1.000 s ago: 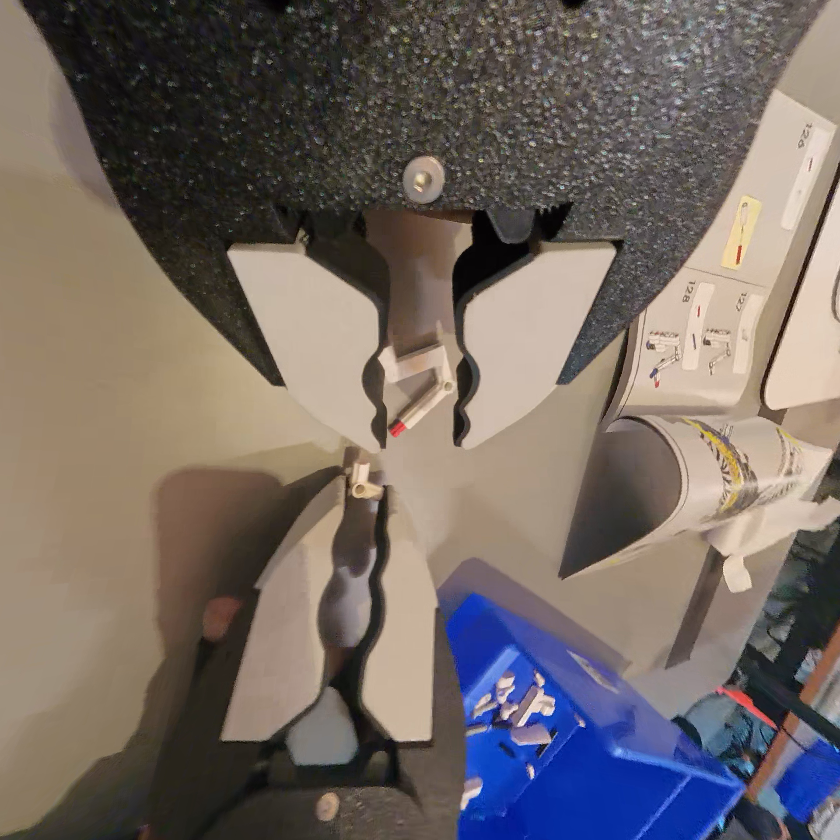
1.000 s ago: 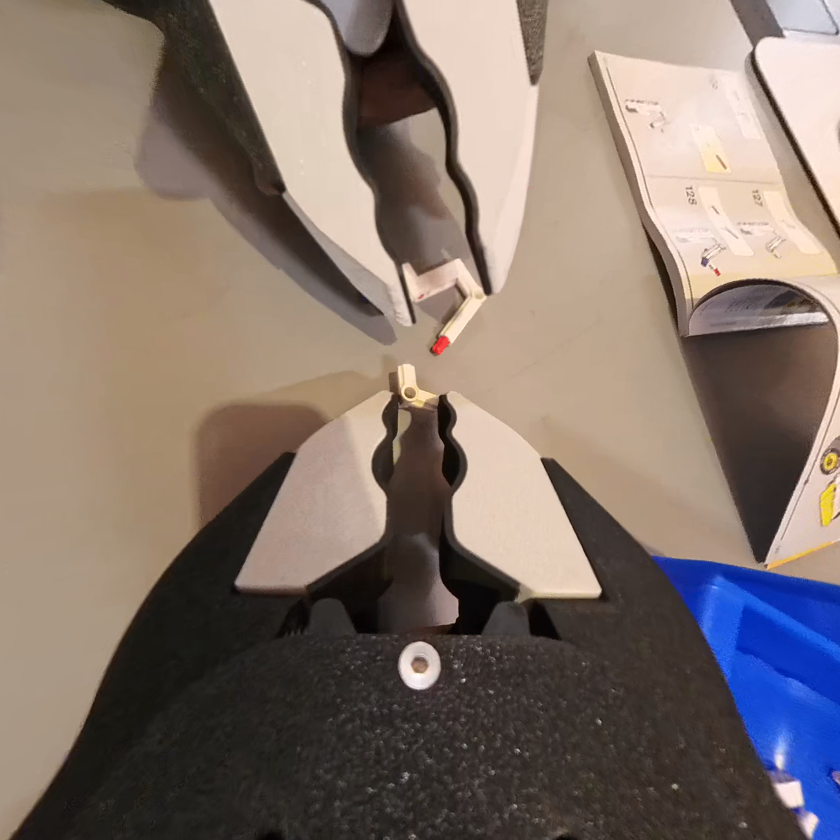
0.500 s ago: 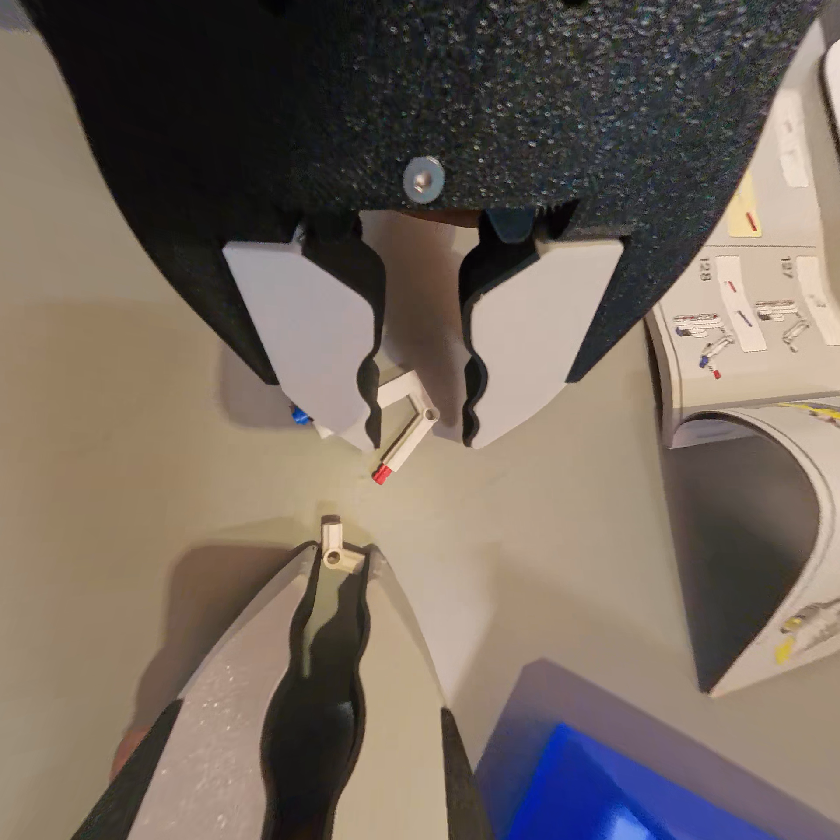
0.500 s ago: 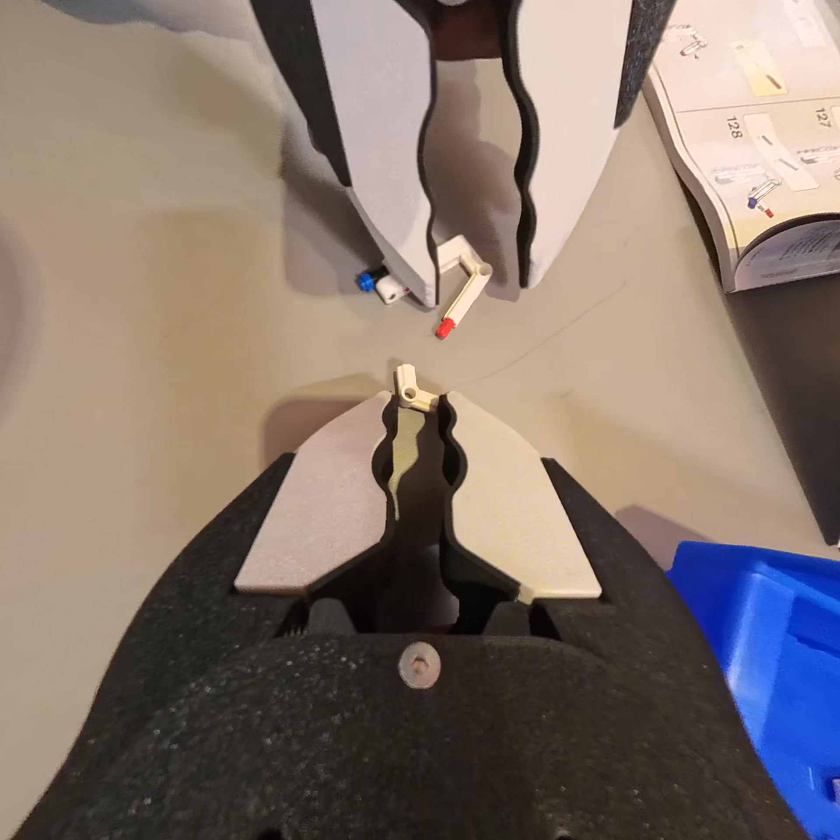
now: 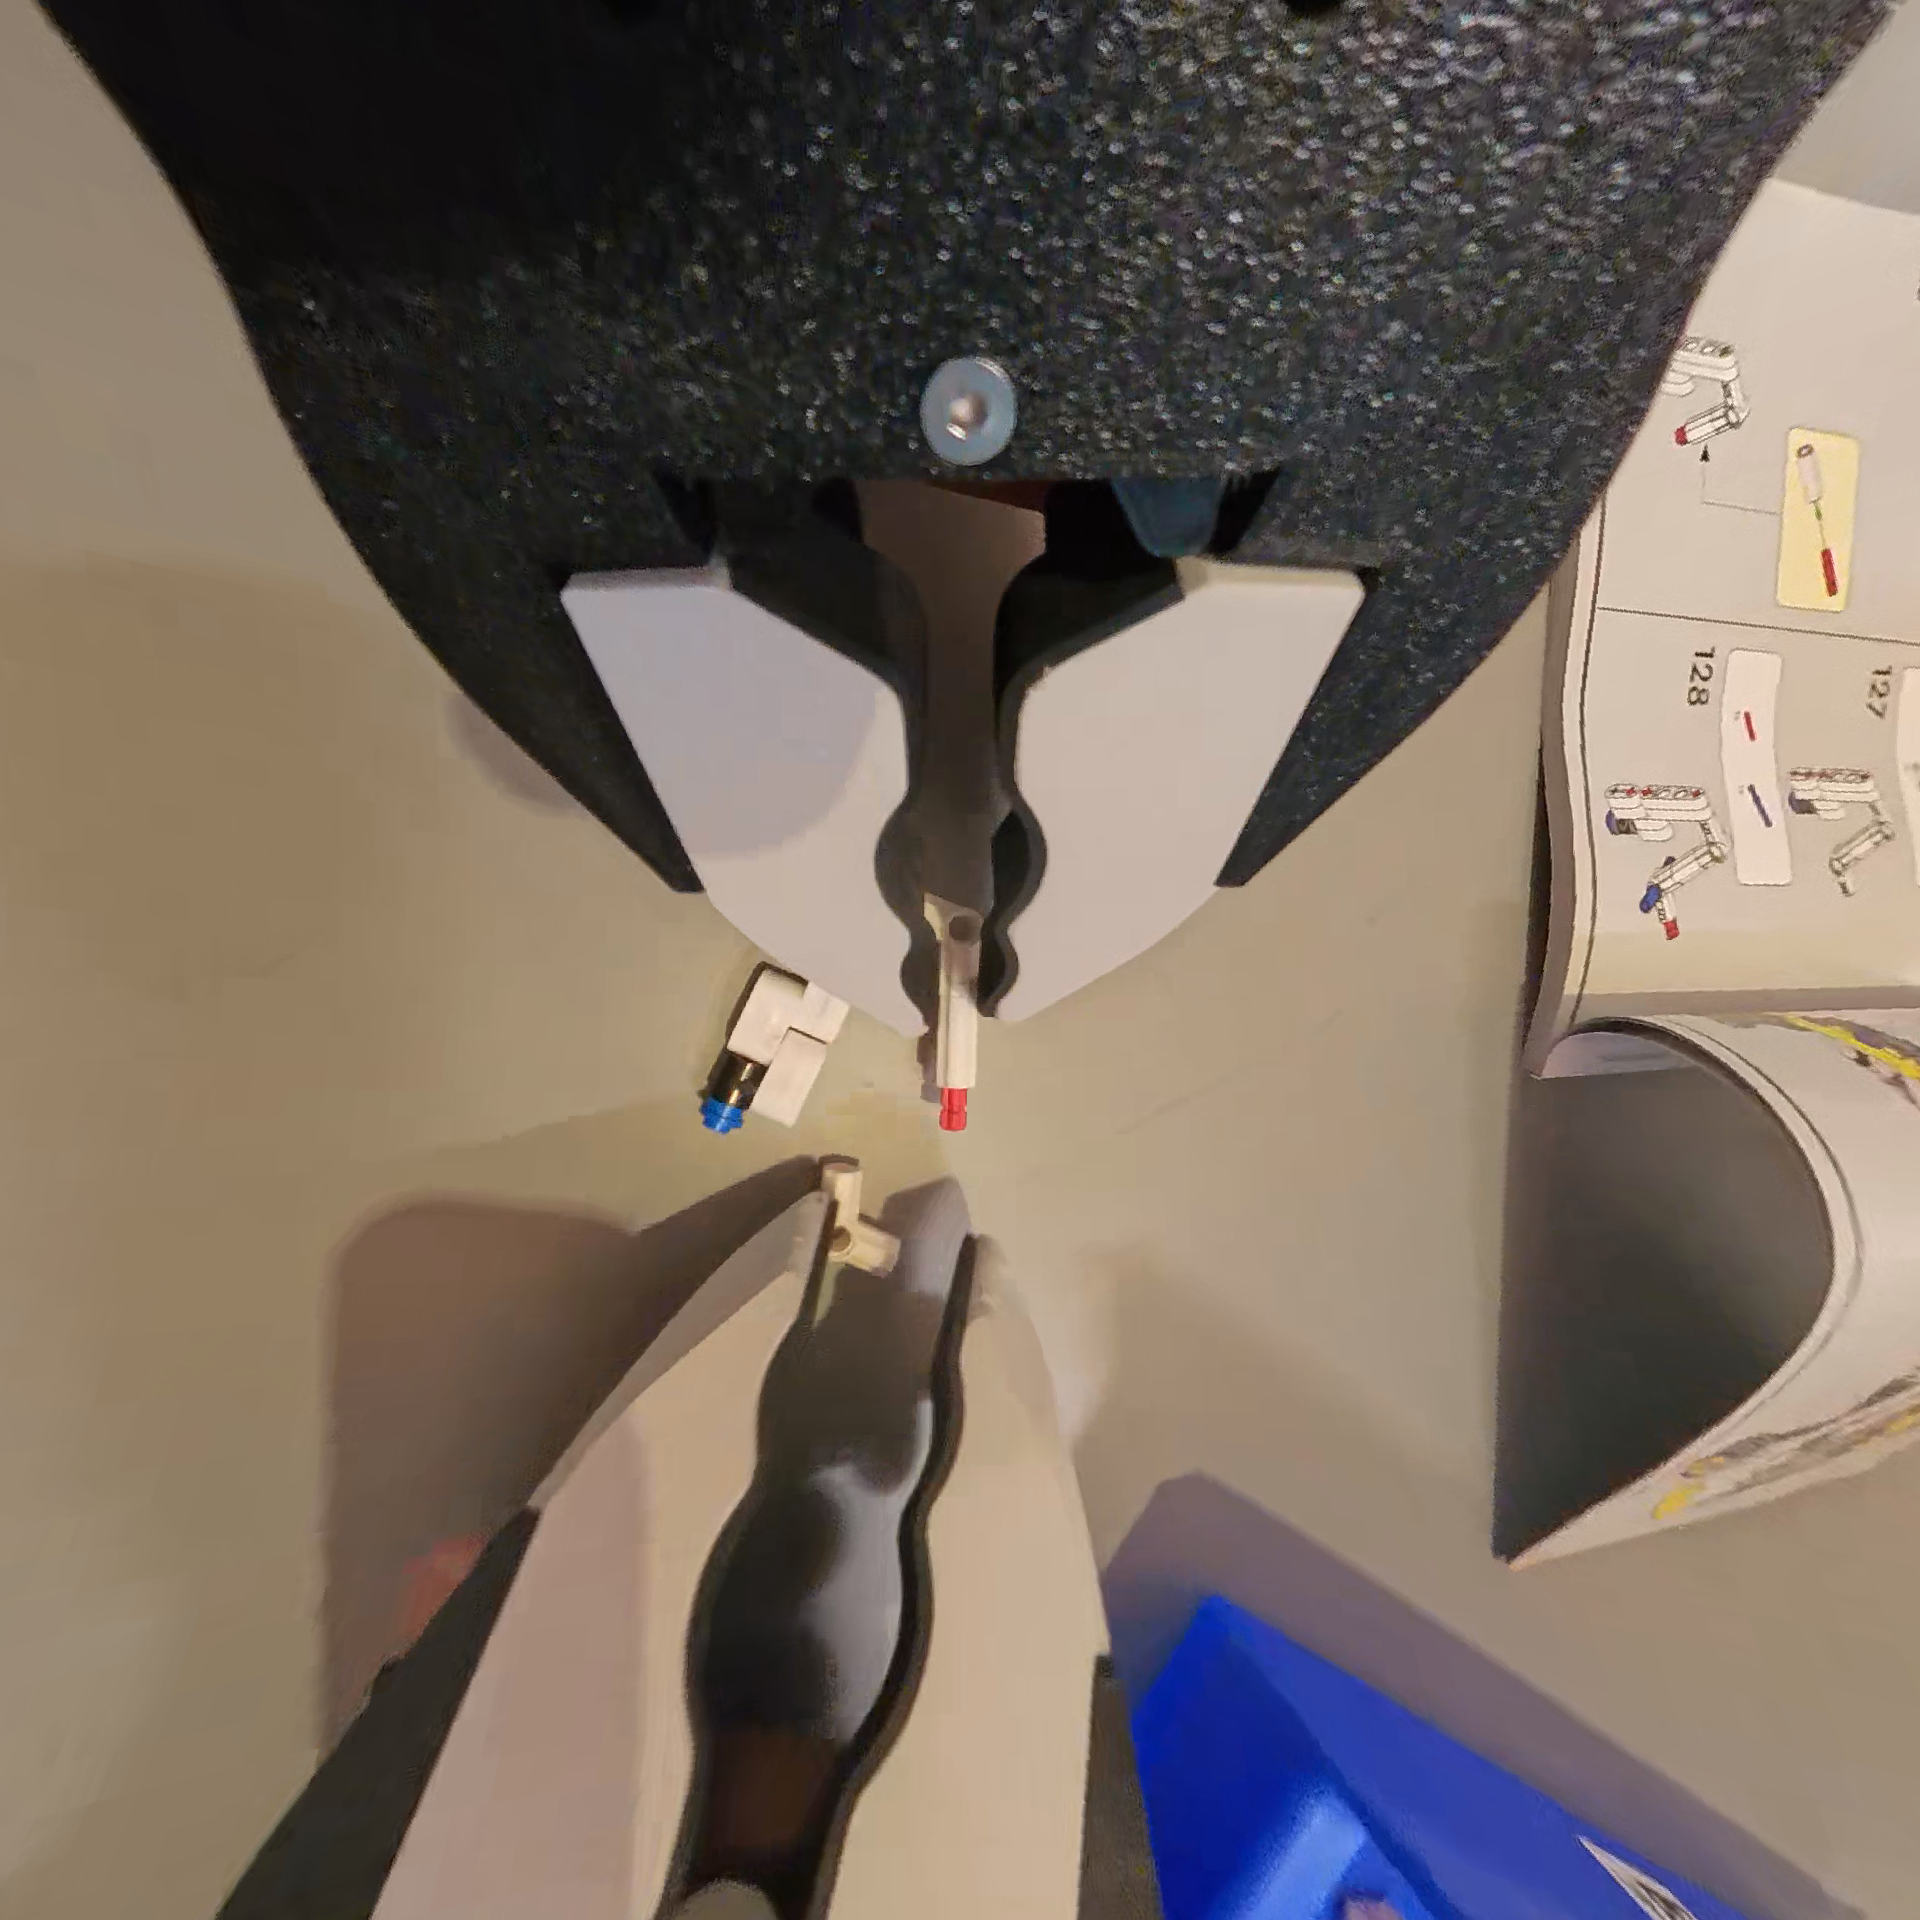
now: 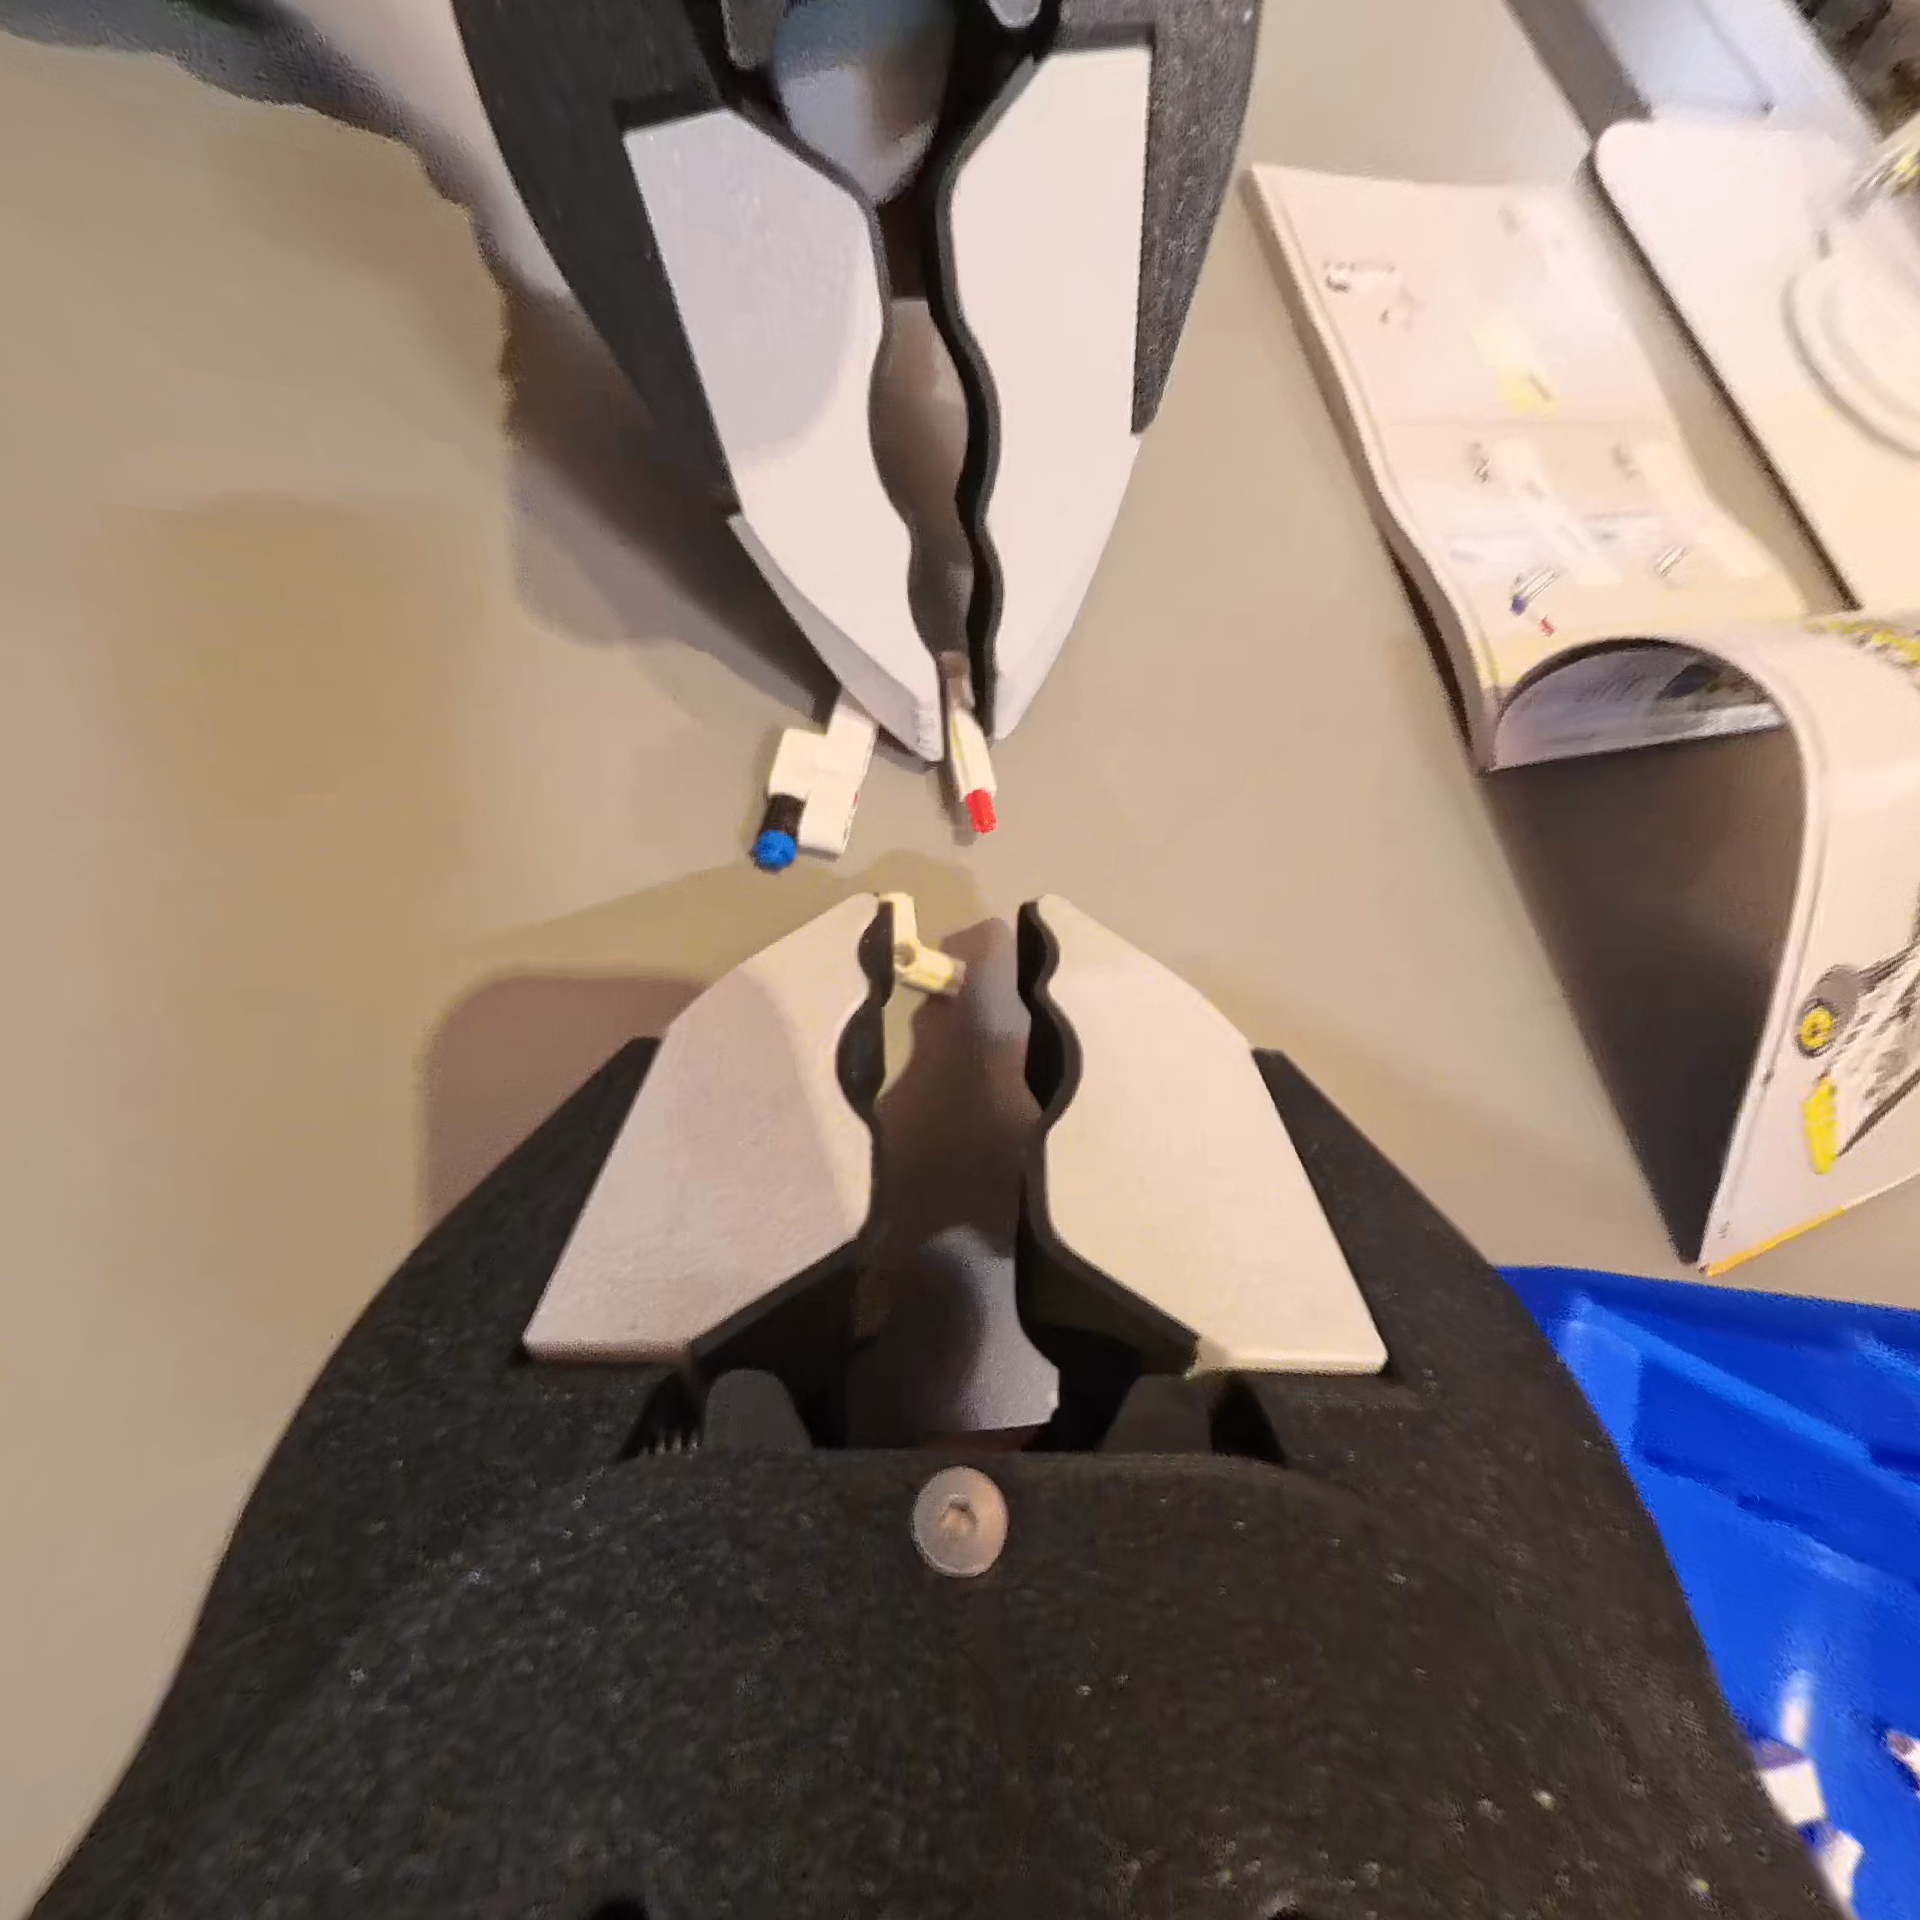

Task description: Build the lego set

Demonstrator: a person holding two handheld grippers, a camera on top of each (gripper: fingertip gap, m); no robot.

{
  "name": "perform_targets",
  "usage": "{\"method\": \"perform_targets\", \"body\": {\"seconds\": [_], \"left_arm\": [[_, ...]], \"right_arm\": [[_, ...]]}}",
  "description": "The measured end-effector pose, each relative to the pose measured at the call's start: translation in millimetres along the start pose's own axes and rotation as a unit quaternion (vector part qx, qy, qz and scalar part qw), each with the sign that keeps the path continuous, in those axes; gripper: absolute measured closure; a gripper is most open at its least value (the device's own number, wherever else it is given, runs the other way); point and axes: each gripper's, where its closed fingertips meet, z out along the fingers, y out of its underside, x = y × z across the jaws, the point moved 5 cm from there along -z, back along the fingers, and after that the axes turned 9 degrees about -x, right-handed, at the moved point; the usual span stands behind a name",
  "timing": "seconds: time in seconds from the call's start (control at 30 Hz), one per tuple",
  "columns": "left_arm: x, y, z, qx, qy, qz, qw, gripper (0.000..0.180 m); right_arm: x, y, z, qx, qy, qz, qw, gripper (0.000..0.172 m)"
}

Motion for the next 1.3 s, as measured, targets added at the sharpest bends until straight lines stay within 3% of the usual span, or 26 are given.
{"method": "perform_targets", "body": {"seconds": [0.23, 0.43, 0.53, 1.07, 1.3], "left_arm": [[10, -7, -15, 0.051, -0.041, 0.023, 0.998, 0.173], [11, -12, -28, 0.111, -0.072, -0.003, 0.991, 0.173], [8, -10, -32, 0.108, -0.092, 0.005, 0.990, 0.173], [20, -9, -32, 0.097, -0.064, 0.062, 0.991, 0.173], [28, -11, -31, 0.089, -0.054, 0.090, 0.990, 0.174]], "right_arm": [[-1, -13, -6, 0.058, 0.010, -0.019, 0.998, 0.150], [1, -25, -17, 0.117, 0.074, -0.066, 0.988, 0.150], [2, -24, -16, 0.115, 0.065, -0.055, 0.990, 0.150], [-13, -24, -15, 0.129, 0.054, -0.111, 0.984, 0.150], [-21, -24, -14, 0.132, 0.034, -0.131, 0.982, 0.158]]}}
